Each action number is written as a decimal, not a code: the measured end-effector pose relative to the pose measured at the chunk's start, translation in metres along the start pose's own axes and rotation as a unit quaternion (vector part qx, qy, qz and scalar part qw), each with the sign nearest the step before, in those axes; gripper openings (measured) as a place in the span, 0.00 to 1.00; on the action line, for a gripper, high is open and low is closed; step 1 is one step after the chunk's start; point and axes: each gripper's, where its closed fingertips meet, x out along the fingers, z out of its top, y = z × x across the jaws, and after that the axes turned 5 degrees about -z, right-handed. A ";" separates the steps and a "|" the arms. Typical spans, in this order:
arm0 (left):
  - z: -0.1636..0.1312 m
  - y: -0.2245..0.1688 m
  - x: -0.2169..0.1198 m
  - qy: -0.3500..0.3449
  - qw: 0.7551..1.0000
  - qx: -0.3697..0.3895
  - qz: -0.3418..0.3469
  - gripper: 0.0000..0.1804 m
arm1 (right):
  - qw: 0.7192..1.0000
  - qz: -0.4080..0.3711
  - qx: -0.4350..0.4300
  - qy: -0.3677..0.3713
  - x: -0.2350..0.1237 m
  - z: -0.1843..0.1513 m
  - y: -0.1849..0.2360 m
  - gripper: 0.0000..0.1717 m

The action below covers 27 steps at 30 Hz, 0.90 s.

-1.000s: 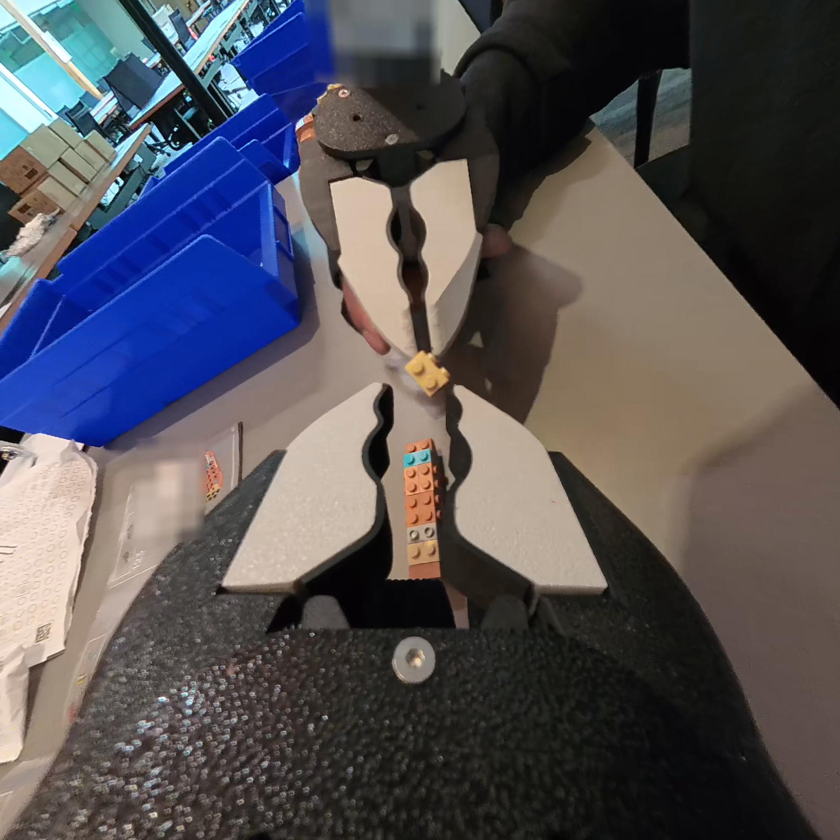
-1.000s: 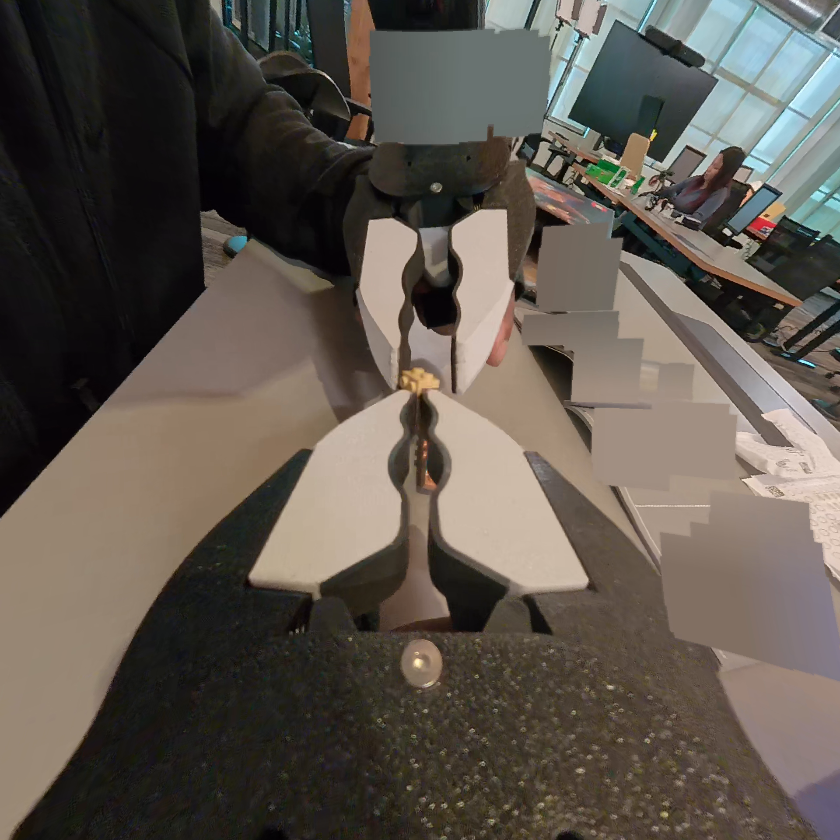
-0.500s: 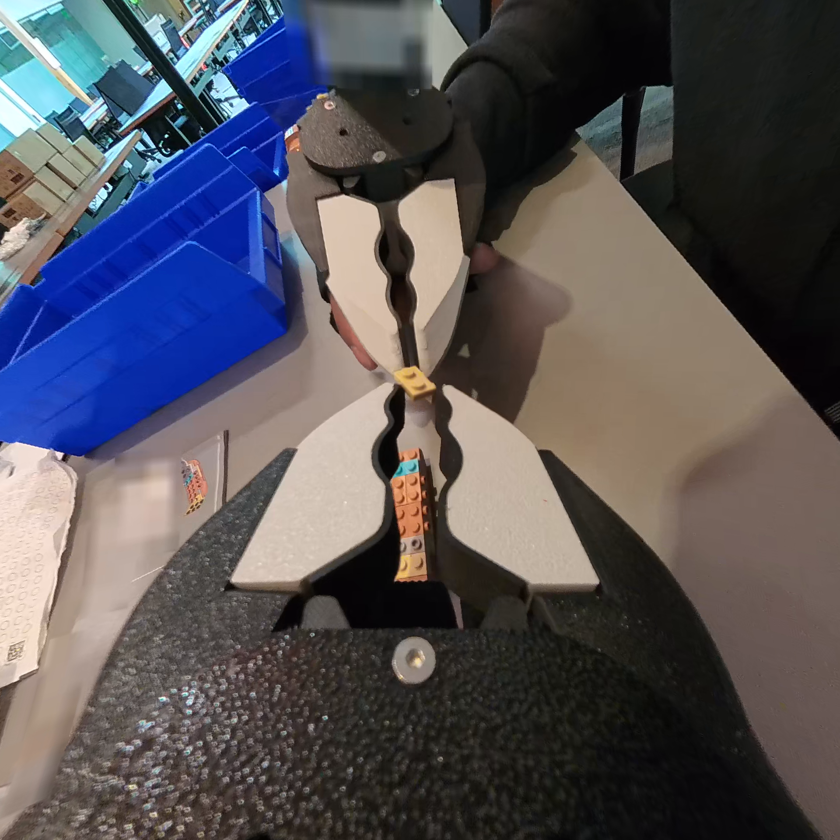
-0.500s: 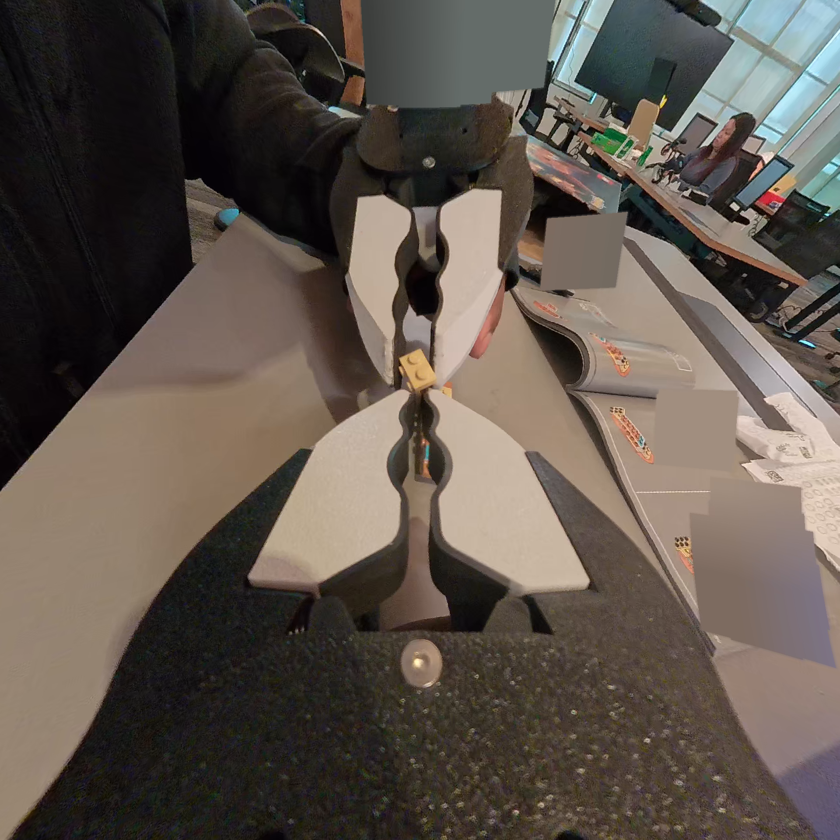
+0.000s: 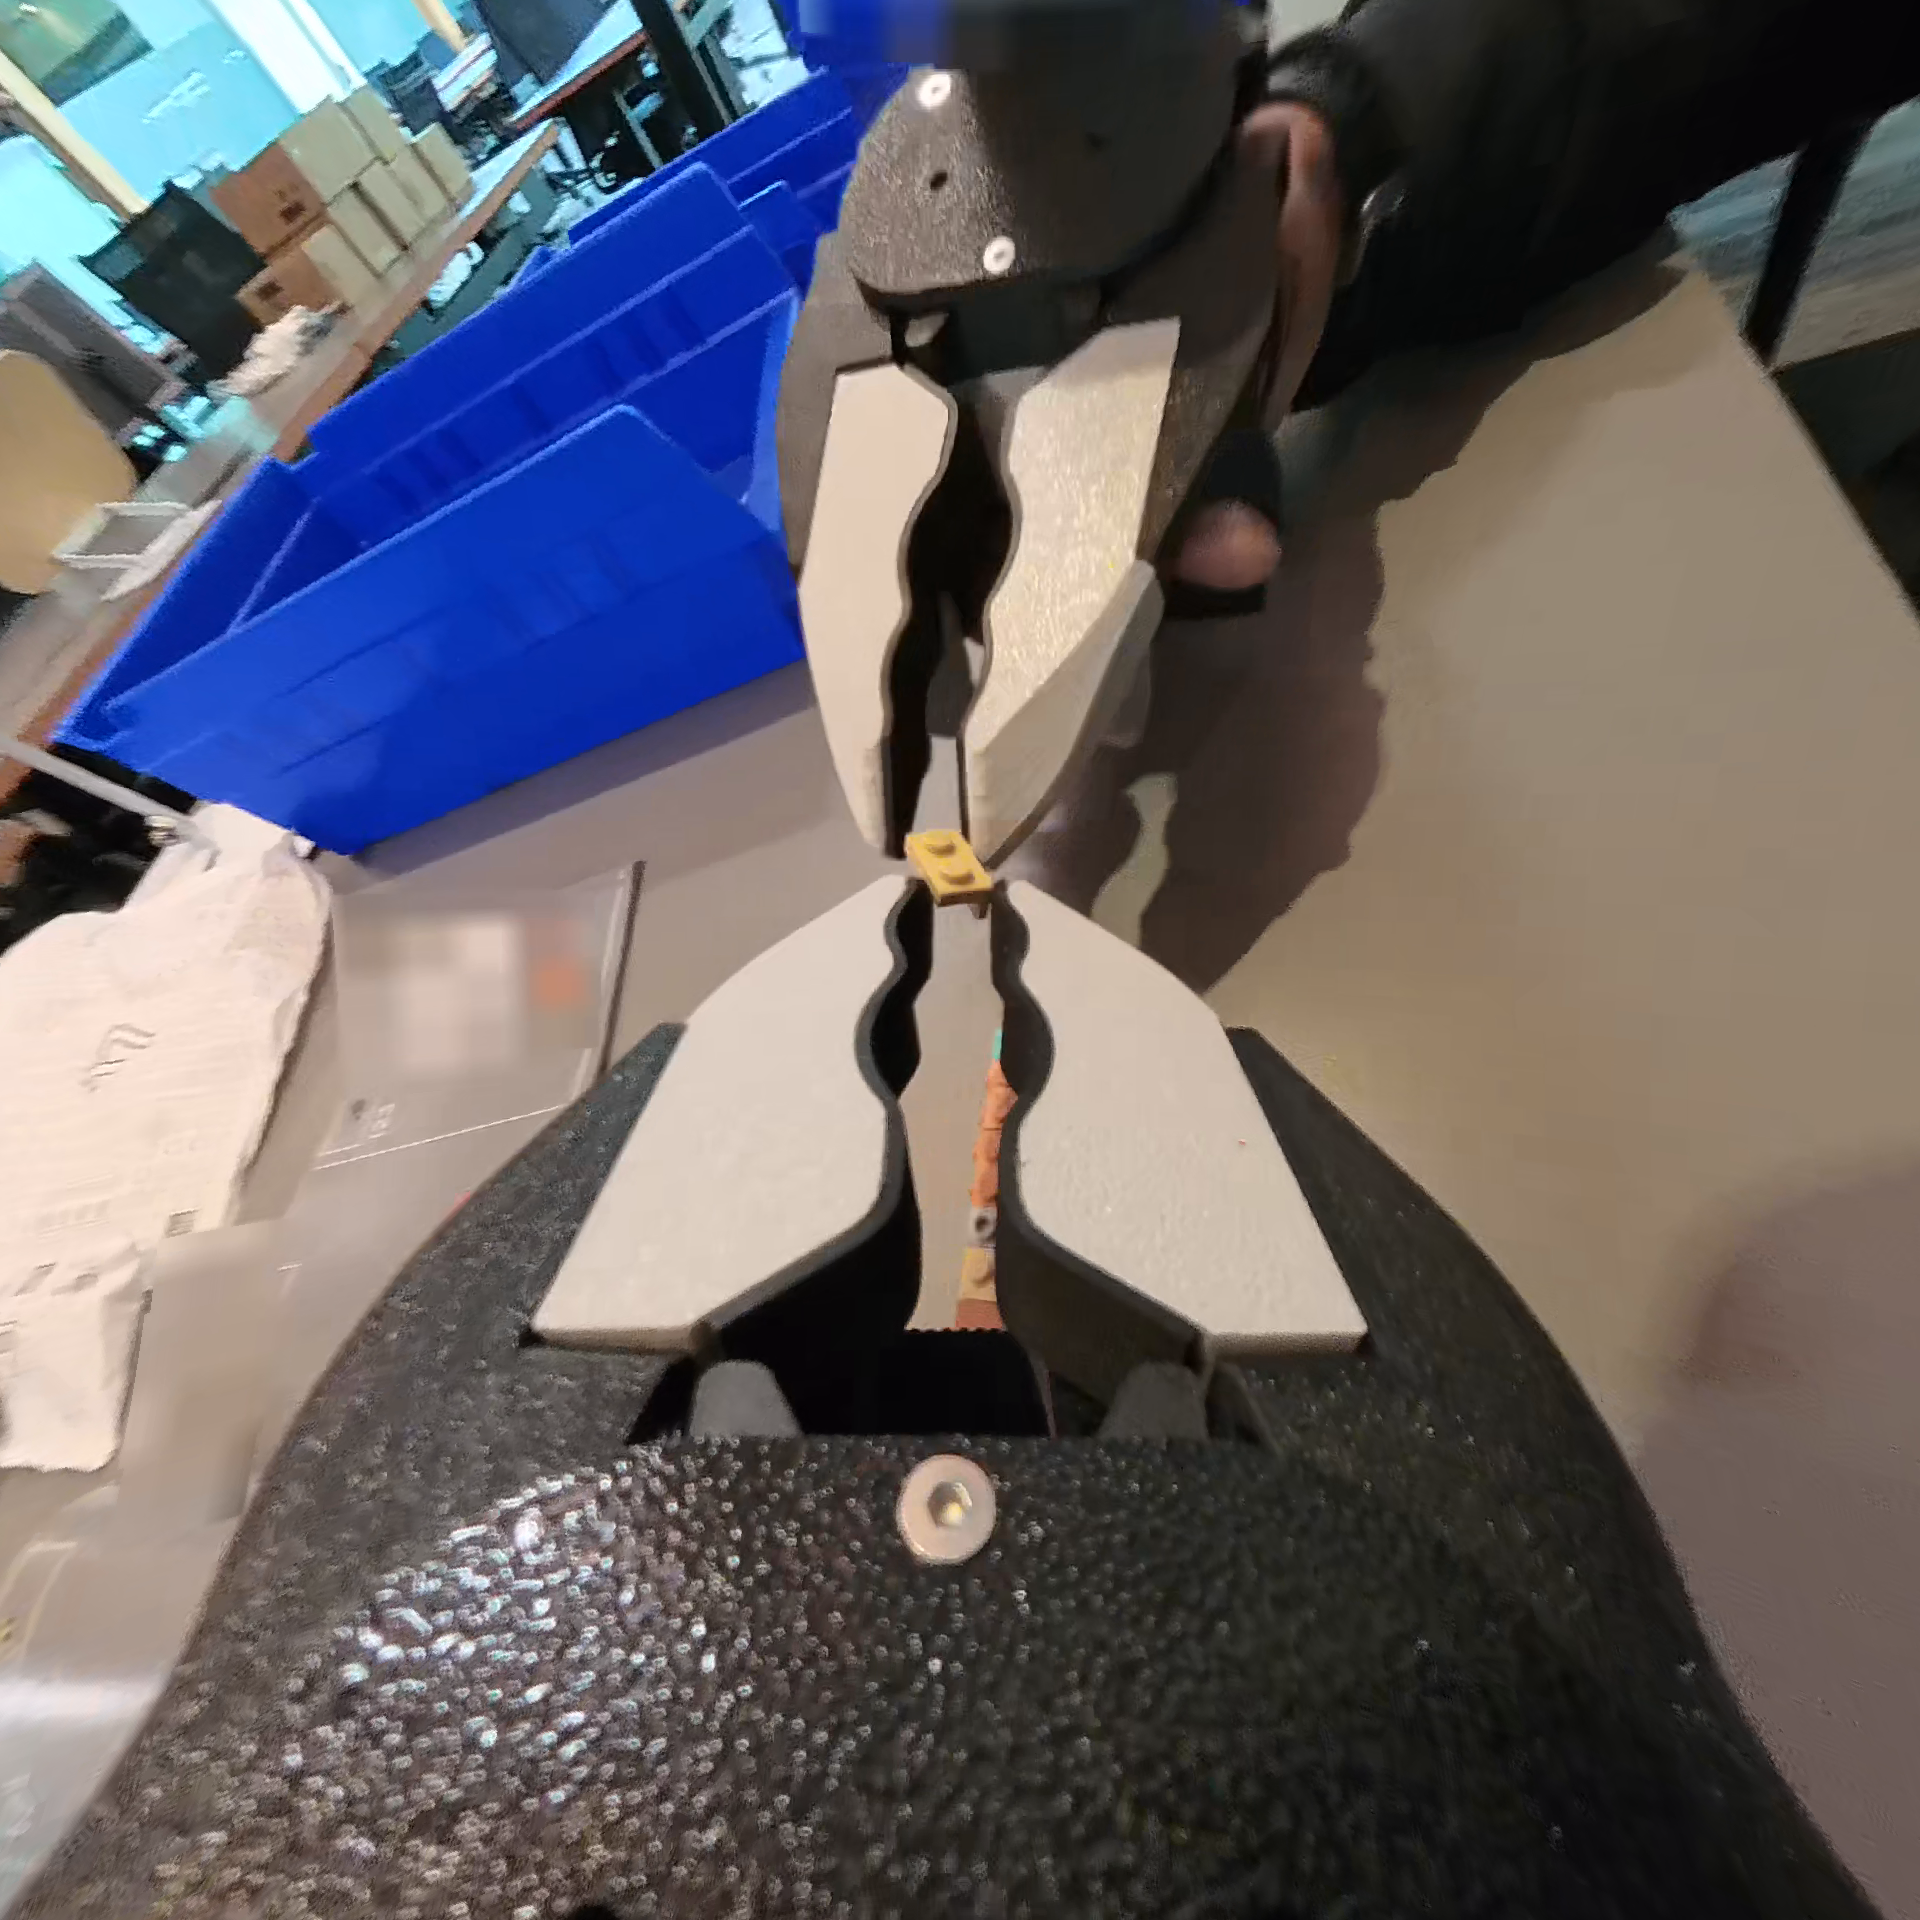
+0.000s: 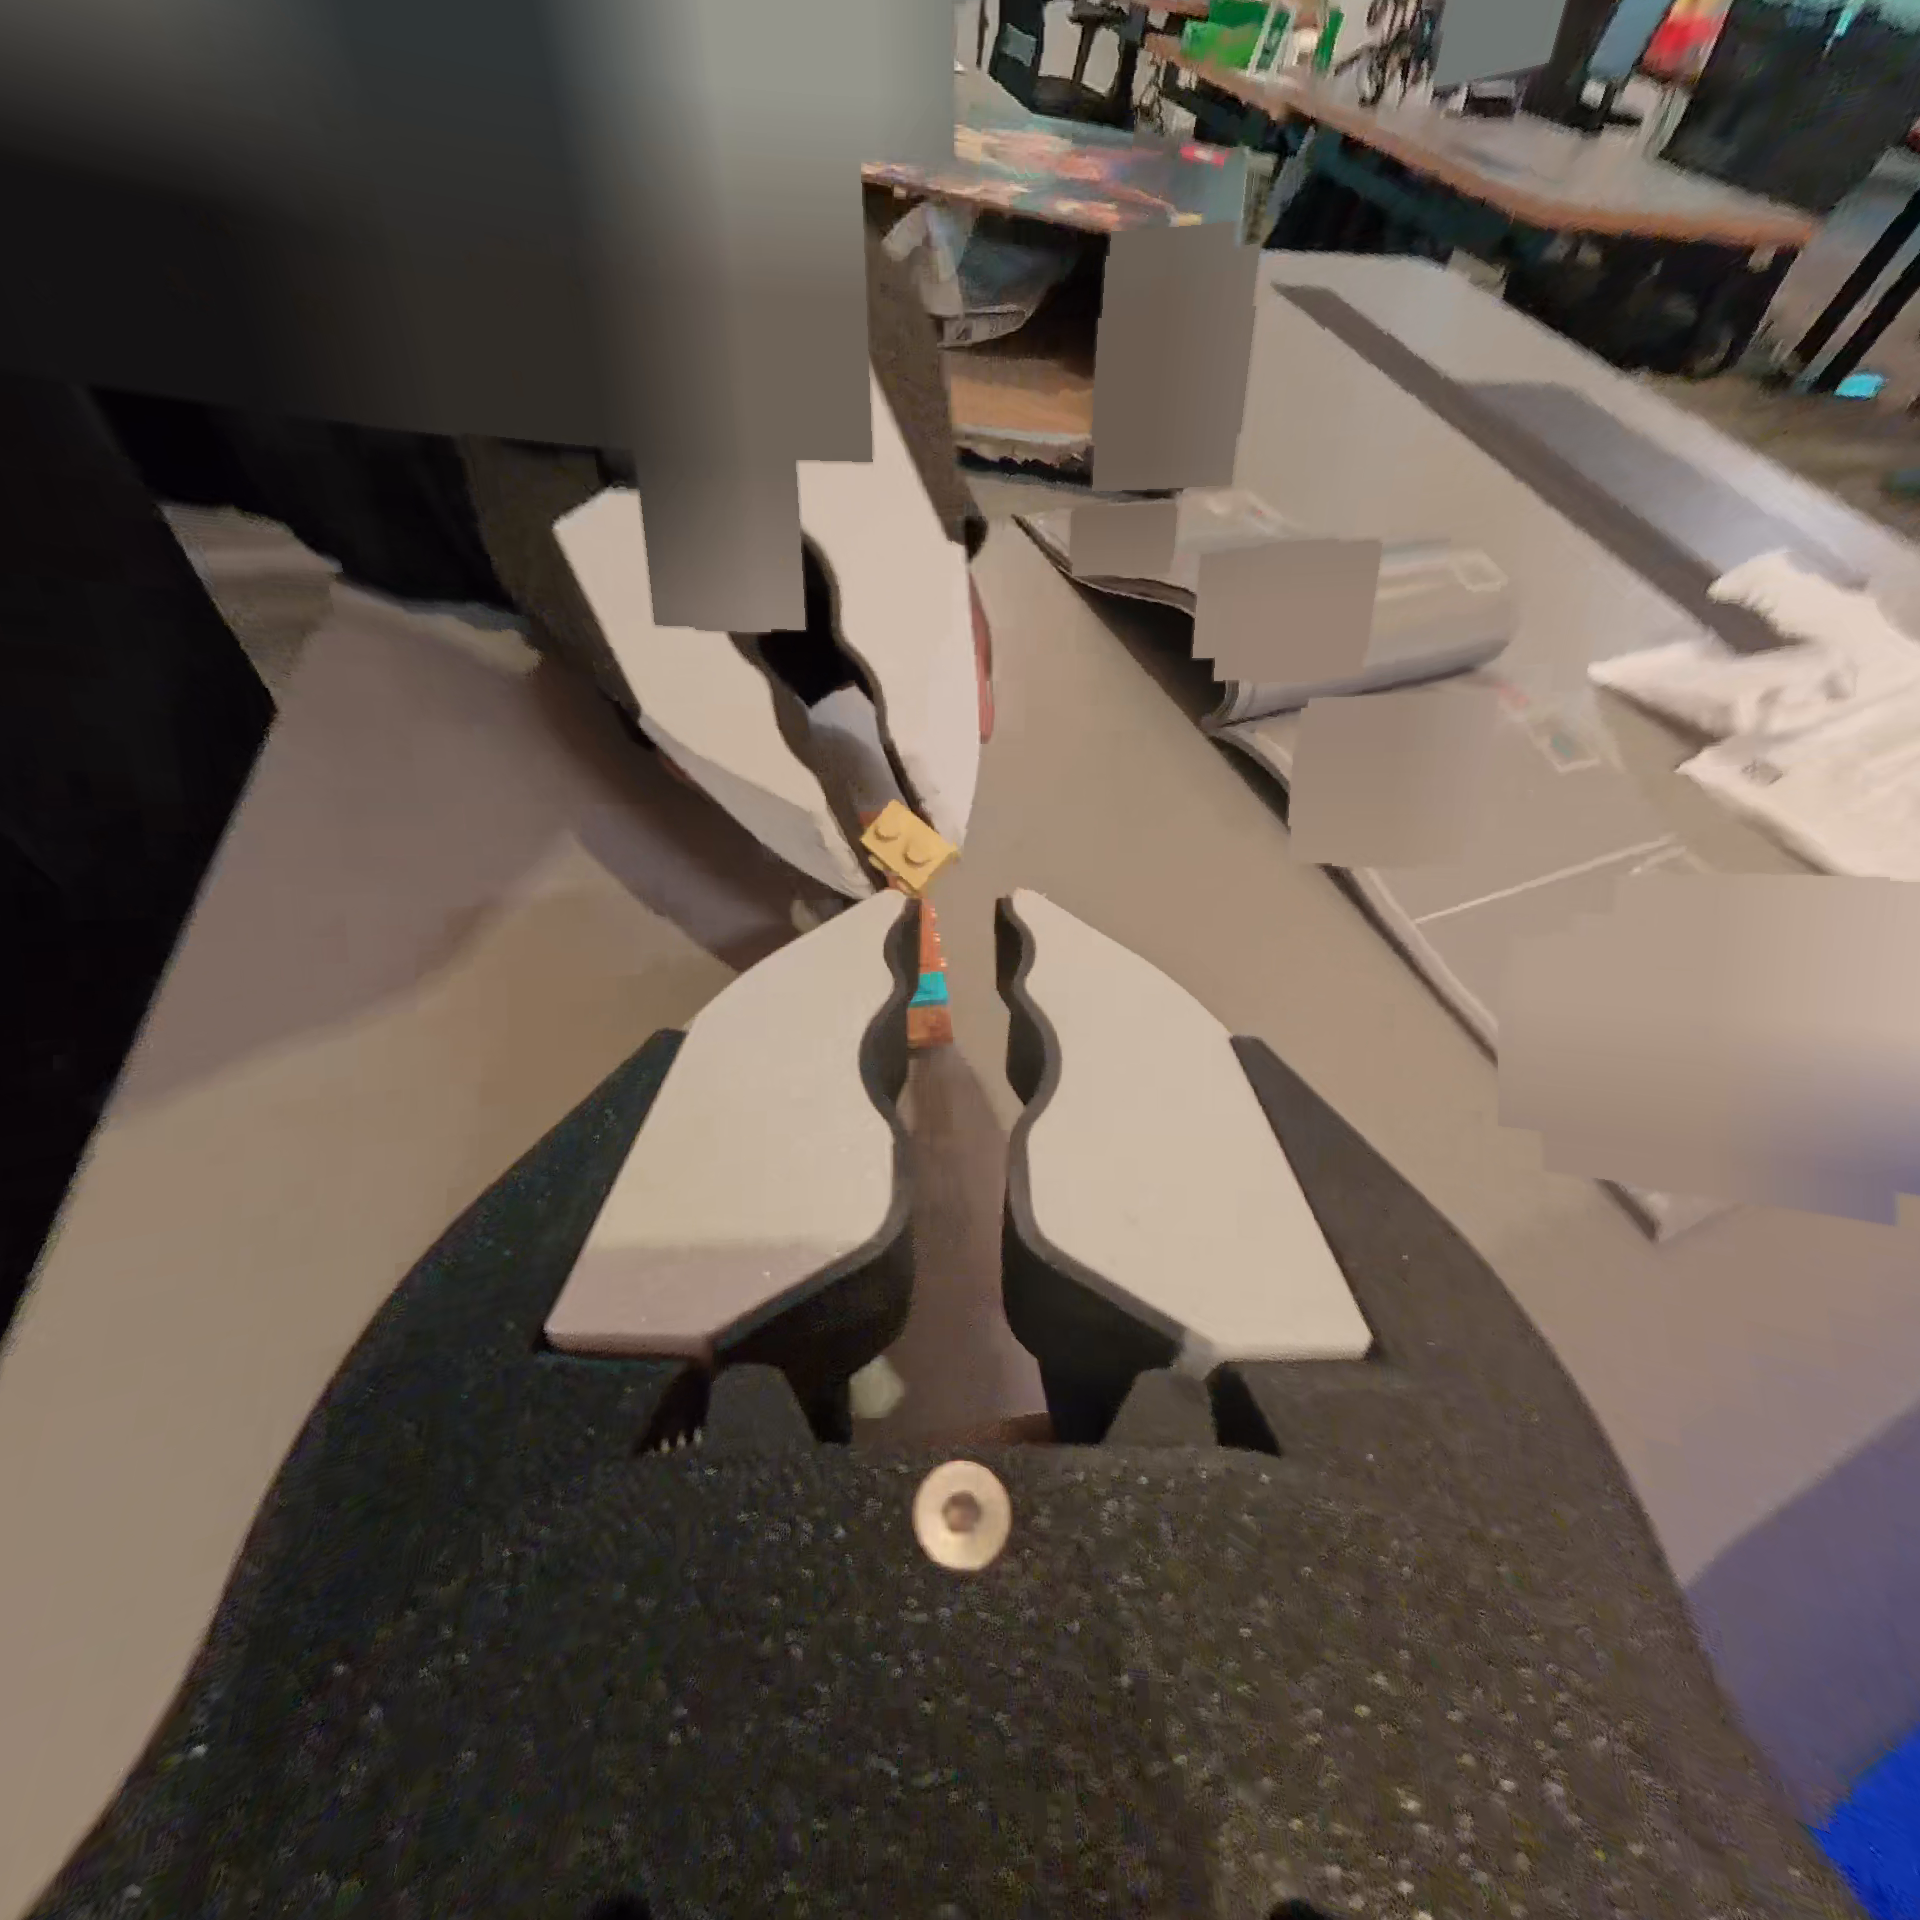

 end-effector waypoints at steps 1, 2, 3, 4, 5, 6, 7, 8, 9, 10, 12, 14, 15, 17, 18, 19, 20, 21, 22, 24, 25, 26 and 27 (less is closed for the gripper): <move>0.000 0.002 0.000 0.005 1.000 0.009 0.013 0.06 | 1.000 0.005 0.027 0.002 -0.001 0.001 -0.001 0.08; 0.000 0.004 0.000 0.009 1.000 0.016 0.024 0.06 | 0.999 0.008 0.050 0.004 -0.001 0.002 -0.002 0.08; 0.001 0.005 -0.001 0.012 0.999 0.020 0.033 0.06 | 0.998 0.008 0.069 0.006 -0.002 0.003 -0.002 0.08; 0.001 0.006 -0.001 0.014 0.999 0.024 0.039 0.06 | 0.997 0.008 0.083 0.010 -0.002 0.003 -0.003 0.08; 0.001 0.007 -0.001 0.018 0.999 0.025 0.045 0.06 | 0.996 0.005 0.093 0.013 -0.002 0.003 -0.003 0.08; -0.001 0.008 0.000 0.025 0.998 0.023 0.052 0.06 | 0.995 0.004 0.101 0.014 -0.002 0.004 -0.002 0.09; -0.004 0.009 0.000 0.035 0.998 0.020 0.056 0.06 | 0.994 0.005 0.107 0.013 -0.001 0.006 -0.001 0.09; -0.007 0.010 0.002 0.043 0.997 0.018 0.058 0.06 | 0.994 0.006 0.109 0.012 -0.001 0.007 0.001 0.09; -0.009 0.009 0.003 0.046 0.997 0.017 0.057 0.06 | 0.994 0.003 0.105 0.013 0.000 0.008 0.003 0.09; -0.010 0.008 0.004 0.047 0.997 0.013 0.056 0.06 | 0.995 -0.003 0.095 0.018 0.000 0.007 0.003 0.09; -0.013 0.009 0.005 0.054 0.997 -0.002 0.058 0.06 | 0.997 -0.016 0.070 0.030 0.002 0.003 0.004 0.10; -0.014 0.009 0.006 0.058 0.997 -0.006 0.057 0.06 | 0.997 -0.030 0.062 0.038 0.004 0.000 0.004 0.10; -0.014 0.009 0.006 0.058 0.997 -0.004 0.057 0.06 | 0.997 -0.035 0.063 0.041 0.005 -0.001 0.003 0.10; -0.014 0.009 0.006 0.061 0.996 0.002 0.061 0.06 | 0.996 -0.037 0.070 0.043 0.005 -0.003 0.002 0.10; -0.014 0.009 0.006 0.063 0.996 0.005 0.062 0.05 | 0.996 -0.036 0.074 0.043 0.006 -0.003 0.002 0.10; -0.015 0.009 0.006 0.065 0.996 0.007 0.066 0.05 | 0.995 -0.036 0.078 0.042 0.006 -0.003 0.002 0.10; -0.015 0.009 0.006 0.067 0.995 0.009 0.070 0.05 | 0.995 -0.036 0.082 0.042 0.006 -0.003 0.002 0.10; -0.015 0.010 0.006 0.069 0.995 0.011 0.073 0.05 | 0.995 -0.038 0.085 0.043 0.006 -0.003 0.001 0.10; -0.016 0.010 0.006 0.072 0.994 0.013 0.076 0.05 | 0.994 -0.041 0.090 0.043 0.006 -0.003 0.000 0.11; -0.017 0.012 0.006 0.078 0.993 0.019 0.085 0.05 | 0.992 -0.051 0.107 0.044 0.005 -0.003 -0.004 0.12; -0.018 0.013 0.005 0.082 0.992 0.021 0.091 0.05 | 0.990 -0.053 0.119 0.043 0.005 -0.003 -0.005 0.13; -0.018 0.014 0.005 0.085 0.991 0.023 0.096 0.05 | 0.989 -0.053 0.133 0.043 0.005 -0.003 -0.006 0.13; -0.019 0.015 0.005 0.089 0.991 0.025 0.101 0.05 | 0.987 -0.052 0.146 0.042 0.006 -0.003 -0.007 0.14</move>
